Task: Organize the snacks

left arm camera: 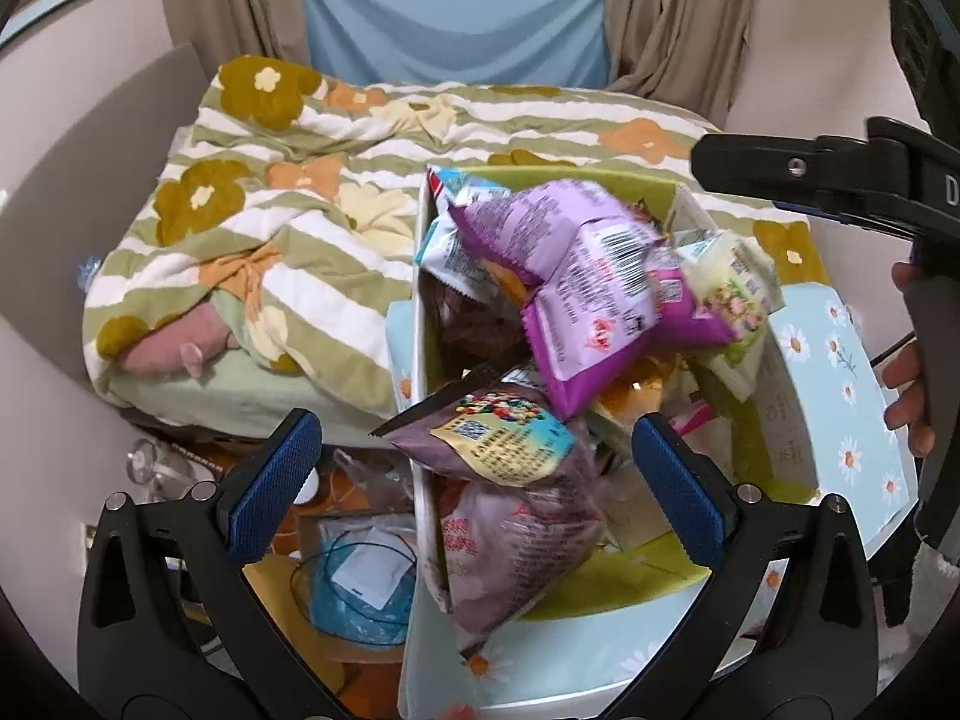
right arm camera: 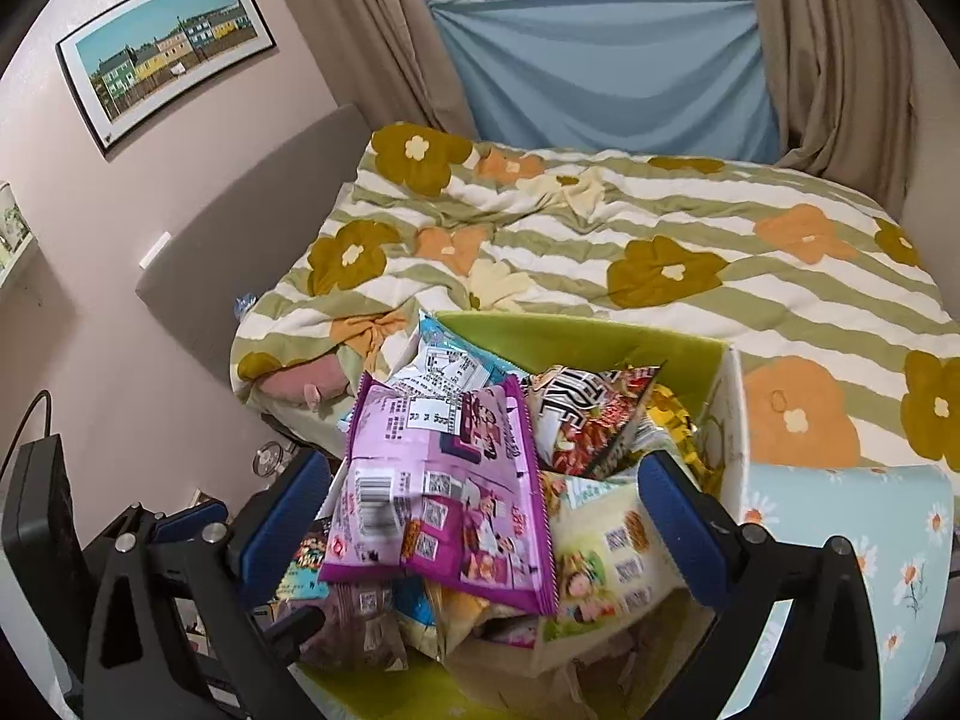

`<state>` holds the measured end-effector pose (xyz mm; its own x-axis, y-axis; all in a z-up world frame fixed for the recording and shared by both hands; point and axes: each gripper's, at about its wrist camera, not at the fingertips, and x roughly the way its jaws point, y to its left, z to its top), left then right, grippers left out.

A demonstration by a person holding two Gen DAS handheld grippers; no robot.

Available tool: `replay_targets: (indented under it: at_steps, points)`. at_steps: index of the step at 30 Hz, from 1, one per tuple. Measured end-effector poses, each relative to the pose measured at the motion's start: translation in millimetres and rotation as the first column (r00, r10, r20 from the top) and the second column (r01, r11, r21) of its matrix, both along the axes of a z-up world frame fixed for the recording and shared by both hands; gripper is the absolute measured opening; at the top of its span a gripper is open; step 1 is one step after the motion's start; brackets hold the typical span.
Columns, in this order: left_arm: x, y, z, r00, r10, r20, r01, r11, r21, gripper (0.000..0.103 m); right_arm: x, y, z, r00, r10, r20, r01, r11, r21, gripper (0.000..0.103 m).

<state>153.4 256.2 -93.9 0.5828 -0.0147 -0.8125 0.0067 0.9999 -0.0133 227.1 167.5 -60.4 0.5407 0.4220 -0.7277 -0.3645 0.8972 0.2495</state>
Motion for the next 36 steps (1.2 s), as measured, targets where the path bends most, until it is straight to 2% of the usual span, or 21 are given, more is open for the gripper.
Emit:
replay_targets:
  at_steps: [6,10,15,21,24,28,31,36]
  points:
    - [-23.1,-25.6,31.8,0.998,0.007,0.070,-0.009,0.999,0.032,0.103,-34.0,-29.3,33.6,0.997,-0.029,0.071,0.027,0.999,0.028,0.103]
    - [-47.7,-53.1,55.9,0.992,0.012,0.123,-0.014,1.000,0.014,0.103,-68.6,-58.2,54.7,0.990,-0.060,0.125,0.056,0.998,0.032,0.102]
    - [-80.8,-94.2,80.9,0.982,0.007,0.188,-0.007,1.000,0.004,0.103,-116.8,-104.7,73.0,0.979,-0.140,0.151,0.144,0.989,-0.018,0.103]
    - [-111.4,-130.3,100.2,0.962,0.006,0.274,-0.005,1.000,-0.003,0.103,-174.9,-150.5,82.0,0.943,-0.229,0.243,0.257,0.962,-0.092,0.102]
    - [-121.4,-141.3,105.9,0.952,0.005,0.306,-0.013,1.000,0.024,0.103,-196.4,-163.9,82.3,0.920,-0.270,0.284,0.317,0.939,-0.133,0.102]
    - [-135.0,-148.2,109.4,0.940,0.007,0.341,-0.016,1.000,0.023,0.103,-213.8,-178.8,81.7,0.890,-0.321,0.324,0.388,0.907,-0.167,0.102]
    - [-141.7,-148.0,109.7,0.933,0.021,0.359,-0.024,1.000,0.006,0.103,-223.7,-184.1,80.5,0.878,-0.339,0.338,0.413,0.894,-0.177,0.102]
    - [-145.8,-153.6,106.9,0.931,0.019,0.364,-0.029,0.999,0.021,0.103,-235.2,-193.1,78.3,0.866,-0.364,0.343,0.439,0.882,-0.171,0.102]
